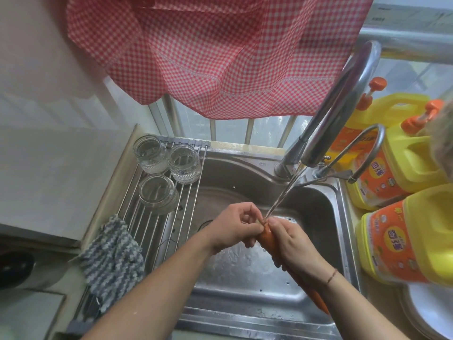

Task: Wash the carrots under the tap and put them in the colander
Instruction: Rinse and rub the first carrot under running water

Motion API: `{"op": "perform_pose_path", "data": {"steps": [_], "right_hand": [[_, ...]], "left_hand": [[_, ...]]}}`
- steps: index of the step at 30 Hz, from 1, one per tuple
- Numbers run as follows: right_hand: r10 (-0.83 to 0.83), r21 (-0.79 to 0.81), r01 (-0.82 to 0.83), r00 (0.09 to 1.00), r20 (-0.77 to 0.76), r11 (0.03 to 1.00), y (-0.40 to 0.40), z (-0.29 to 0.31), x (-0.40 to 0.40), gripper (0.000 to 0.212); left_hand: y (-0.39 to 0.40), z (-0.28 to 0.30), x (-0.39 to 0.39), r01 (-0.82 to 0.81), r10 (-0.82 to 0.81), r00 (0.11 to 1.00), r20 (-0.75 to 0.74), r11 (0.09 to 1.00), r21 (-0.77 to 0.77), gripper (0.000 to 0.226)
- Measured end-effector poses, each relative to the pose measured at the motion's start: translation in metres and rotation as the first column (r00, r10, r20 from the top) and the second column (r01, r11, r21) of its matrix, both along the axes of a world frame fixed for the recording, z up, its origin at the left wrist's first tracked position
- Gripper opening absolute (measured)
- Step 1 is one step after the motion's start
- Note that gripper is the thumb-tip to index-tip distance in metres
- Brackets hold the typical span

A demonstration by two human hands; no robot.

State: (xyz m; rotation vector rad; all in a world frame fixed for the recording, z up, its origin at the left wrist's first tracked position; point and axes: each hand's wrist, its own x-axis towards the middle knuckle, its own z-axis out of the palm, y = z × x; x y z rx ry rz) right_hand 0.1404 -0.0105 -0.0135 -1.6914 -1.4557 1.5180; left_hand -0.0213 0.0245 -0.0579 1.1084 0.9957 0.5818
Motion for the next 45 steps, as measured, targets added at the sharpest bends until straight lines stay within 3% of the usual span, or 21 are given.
{"op": "perform_pose_path", "data": {"steps": [10,17,26,32,40,45], "right_hand": [[0.030,-0.040,-0.031,0.999,-0.026,0.999,0.002,-0.006,0.003,0.045],[0.041,-0.082,-0.041,0.999,0.002,0.996,0.005,-0.008,0.005,0.041],[0.029,-0.172,-0.045,0.996,-0.090,0.984,0.006,-0.003,0.008,0.044],[0.077,-0.155,-0.079,0.997,-0.019,0.985,0.006,-0.005,0.006,0.044],[0.034,-0.165,-0.049,0.995,-0.095,0.985,0.009,-0.005,0.008,0.044],[0.059,-0.100,-0.061,0.998,-0.026,0.993,0.006,-0.012,0.009,0.044]], "left_hand": [[0.002,0.003,-0.002,0.055,-0.049,0.994,-0.103,0.997,0.057,0.020],[0.009,0.016,-0.003,0.181,-0.127,0.951,-0.283,0.968,0.174,0.016],[0.008,0.011,-0.007,0.135,-0.120,0.985,-0.125,0.983,0.125,0.012],[0.012,0.013,-0.007,0.219,-0.185,0.954,-0.237,0.968,0.126,0.017],[0.011,0.008,-0.003,0.097,-0.084,0.990,-0.112,0.988,0.119,0.011],[0.011,0.006,0.001,0.088,-0.065,0.981,-0.184,0.989,0.120,0.009]]}}
